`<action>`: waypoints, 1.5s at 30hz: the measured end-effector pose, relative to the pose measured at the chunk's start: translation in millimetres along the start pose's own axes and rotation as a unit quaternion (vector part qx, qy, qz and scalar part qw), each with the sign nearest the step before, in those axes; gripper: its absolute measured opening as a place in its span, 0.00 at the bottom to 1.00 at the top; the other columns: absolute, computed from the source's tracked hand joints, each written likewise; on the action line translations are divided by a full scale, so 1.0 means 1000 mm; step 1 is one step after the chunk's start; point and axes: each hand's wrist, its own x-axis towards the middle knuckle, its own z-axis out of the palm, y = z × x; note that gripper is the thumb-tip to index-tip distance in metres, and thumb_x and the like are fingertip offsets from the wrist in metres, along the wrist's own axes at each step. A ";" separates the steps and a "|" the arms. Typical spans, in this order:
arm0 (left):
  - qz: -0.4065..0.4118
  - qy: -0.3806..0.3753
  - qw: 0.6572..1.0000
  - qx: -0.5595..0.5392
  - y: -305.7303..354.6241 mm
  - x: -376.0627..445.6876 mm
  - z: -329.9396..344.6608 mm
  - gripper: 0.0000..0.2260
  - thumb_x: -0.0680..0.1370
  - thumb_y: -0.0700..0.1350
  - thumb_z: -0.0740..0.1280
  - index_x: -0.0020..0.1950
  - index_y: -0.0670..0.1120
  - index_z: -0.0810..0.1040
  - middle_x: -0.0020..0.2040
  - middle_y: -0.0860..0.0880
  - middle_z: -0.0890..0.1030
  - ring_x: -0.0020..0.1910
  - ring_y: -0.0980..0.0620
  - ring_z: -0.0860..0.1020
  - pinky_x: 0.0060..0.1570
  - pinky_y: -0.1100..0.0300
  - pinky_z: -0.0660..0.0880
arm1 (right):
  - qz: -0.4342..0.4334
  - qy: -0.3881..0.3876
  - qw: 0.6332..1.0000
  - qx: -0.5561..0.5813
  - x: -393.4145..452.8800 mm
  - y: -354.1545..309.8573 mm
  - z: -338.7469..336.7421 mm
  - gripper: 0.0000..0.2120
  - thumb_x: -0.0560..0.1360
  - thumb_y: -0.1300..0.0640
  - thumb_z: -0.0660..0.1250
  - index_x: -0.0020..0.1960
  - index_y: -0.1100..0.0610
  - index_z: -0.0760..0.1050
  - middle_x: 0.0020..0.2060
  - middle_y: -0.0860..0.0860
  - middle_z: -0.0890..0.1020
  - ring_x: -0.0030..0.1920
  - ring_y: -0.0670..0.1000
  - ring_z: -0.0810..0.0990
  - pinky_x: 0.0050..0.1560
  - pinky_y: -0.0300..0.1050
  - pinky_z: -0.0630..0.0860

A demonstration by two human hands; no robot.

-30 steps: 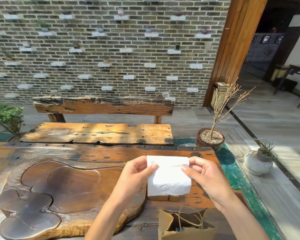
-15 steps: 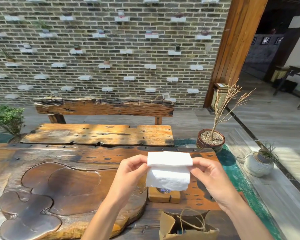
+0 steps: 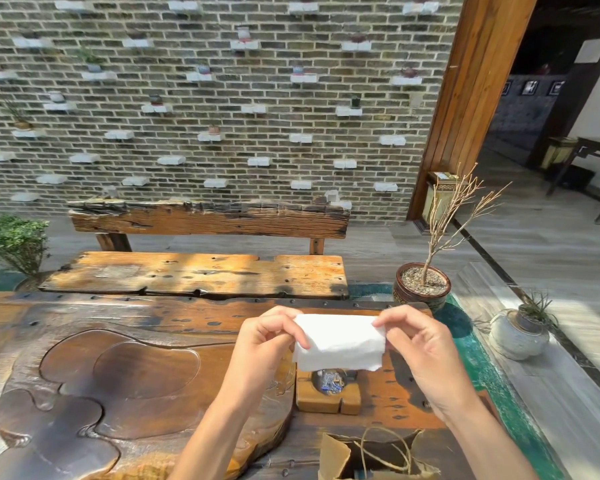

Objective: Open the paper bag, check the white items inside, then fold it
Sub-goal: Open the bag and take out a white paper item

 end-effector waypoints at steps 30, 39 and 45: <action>-0.062 0.098 0.989 -0.093 -0.010 0.010 0.050 0.10 0.77 0.52 0.70 0.44 0.46 0.82 0.41 0.47 0.82 0.41 0.46 0.78 0.40 0.49 0.73 | -0.006 0.081 0.996 0.035 0.013 0.002 0.041 0.13 0.79 0.50 0.65 0.42 0.58 0.78 0.37 0.61 0.80 0.36 0.51 0.78 0.38 0.50 0.71; -0.060 0.098 0.985 -0.130 -0.013 0.011 0.058 0.16 0.73 0.56 0.72 0.51 0.45 0.82 0.49 0.40 0.85 0.51 0.35 0.83 0.49 0.36 0.79 | -0.041 0.169 0.984 0.034 0.018 0.004 0.056 0.19 0.79 0.44 0.64 0.39 0.59 0.74 0.30 0.58 0.77 0.32 0.50 0.73 0.32 0.48 0.68; -0.017 0.145 0.981 -0.126 -0.011 0.011 0.067 0.15 0.77 0.55 0.66 0.47 0.44 0.81 0.44 0.37 0.83 0.41 0.48 0.79 0.41 0.48 0.74 | -0.025 0.174 0.983 0.054 0.018 0.008 0.056 0.18 0.76 0.43 0.67 0.39 0.58 0.75 0.32 0.57 0.80 0.32 0.50 0.77 0.32 0.48 0.70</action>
